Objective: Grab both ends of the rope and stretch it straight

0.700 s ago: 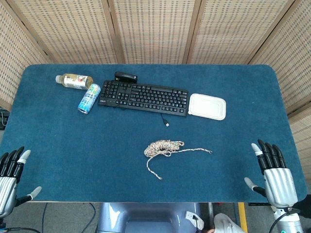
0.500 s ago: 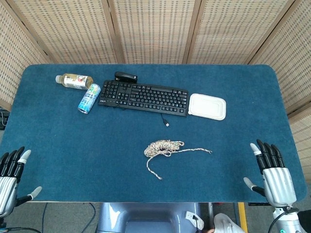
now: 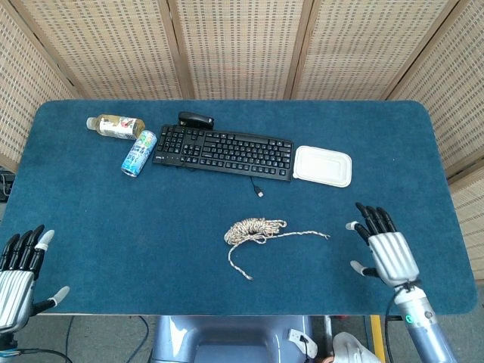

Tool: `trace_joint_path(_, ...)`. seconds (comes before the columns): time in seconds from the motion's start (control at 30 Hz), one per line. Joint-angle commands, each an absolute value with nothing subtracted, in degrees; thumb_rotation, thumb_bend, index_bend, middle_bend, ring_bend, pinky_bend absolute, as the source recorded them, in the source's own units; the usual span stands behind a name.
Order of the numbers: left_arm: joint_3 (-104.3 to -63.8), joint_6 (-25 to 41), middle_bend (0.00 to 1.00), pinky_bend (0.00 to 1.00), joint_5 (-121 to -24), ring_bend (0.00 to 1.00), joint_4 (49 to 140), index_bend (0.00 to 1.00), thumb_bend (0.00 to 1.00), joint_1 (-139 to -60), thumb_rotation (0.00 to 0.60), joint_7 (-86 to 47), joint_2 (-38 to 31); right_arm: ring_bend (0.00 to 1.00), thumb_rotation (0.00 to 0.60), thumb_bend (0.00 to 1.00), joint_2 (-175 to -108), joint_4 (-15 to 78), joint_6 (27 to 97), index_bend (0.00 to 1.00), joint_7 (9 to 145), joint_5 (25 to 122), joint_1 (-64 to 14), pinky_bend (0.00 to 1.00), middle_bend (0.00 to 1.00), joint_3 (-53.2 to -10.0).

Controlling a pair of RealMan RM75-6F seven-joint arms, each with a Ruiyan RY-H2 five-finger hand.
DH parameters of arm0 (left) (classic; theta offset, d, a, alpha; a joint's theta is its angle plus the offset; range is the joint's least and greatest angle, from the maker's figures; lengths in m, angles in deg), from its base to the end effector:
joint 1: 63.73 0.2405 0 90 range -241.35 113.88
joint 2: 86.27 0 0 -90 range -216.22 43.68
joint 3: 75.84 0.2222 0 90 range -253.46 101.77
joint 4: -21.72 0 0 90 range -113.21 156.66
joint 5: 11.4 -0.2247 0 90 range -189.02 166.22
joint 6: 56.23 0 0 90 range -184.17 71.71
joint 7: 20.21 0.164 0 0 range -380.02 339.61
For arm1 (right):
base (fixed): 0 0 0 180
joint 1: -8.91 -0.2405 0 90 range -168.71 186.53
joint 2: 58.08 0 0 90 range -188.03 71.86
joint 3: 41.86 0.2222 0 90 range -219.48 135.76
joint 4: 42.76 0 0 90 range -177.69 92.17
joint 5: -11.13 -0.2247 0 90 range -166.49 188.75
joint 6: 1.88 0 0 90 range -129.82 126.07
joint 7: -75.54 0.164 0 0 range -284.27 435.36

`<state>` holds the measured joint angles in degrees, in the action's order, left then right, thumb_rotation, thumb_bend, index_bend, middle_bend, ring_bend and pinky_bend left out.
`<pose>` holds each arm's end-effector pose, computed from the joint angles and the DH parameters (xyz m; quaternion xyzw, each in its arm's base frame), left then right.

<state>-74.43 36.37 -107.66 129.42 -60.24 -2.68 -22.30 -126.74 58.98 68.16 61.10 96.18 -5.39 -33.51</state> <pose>-0.2244 0.1445 0.1169 -0.6044 -0.3622 -0.3905 0.5925 -0.2022 -0.2499 0.0703 0.6783 -0.3692 0.3896 0.5018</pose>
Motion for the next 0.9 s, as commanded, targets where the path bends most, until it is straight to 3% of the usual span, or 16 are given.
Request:
trace_joint_path(0.03,-74.82,35.24,0.0,0.0,-106.82,0.0,129.43,0.0,0.0,-60.76,0.6,-0.58,-21.1,0.0,0.6,0.14,-131.58,55.61,59.91,0.33,58.35,88.24,-12.68,0.0,0.0,-28.9)
trace_joint_path(0.2,-75.37,33.71,0.0,0.0,-104.84,0.0,129.63,0.0,0.0,-61.36,0.6,2.1,-19.8,0.0,0.6,0.23,-138.71,48.44,55.52,0.37,55.79,80.12,-18.01,0.0,0.0,-26.33)
trace_joint_path(0.37,-75.66,33.28,0.0,0.0,-103.92,0.0,129.64,0.0,0.0,-61.67,0.6,3.24,-19.19,0.0,0.6,0.25,-144.35,40.88,52.43,0.42,48.12,71.69,-21.68,0.0,0.0,-27.41)
trace_joint_path(0.5,-75.5,33.32,0.0,0.0,-104.16,0.0,129.66,0.0,0.0,-61.73,0.6,3.58,-18.98,0.0,0.6,0.3,-146.25,39.52,52.56,0.44,44.76,68.53,-22.8,0.0,0.0,-28.45)
trace_joint_path(0.9,-75.26,33.36,0.0,0.0,-104.25,0.0,129.61,0.0,0.0,-61.89,0.6,4.26,-18.55,0.0,0.6,0.31,-148.22,39.64,53.1,0.45,42.12,64.04,-24.65,0.0,0.0,-30.41)
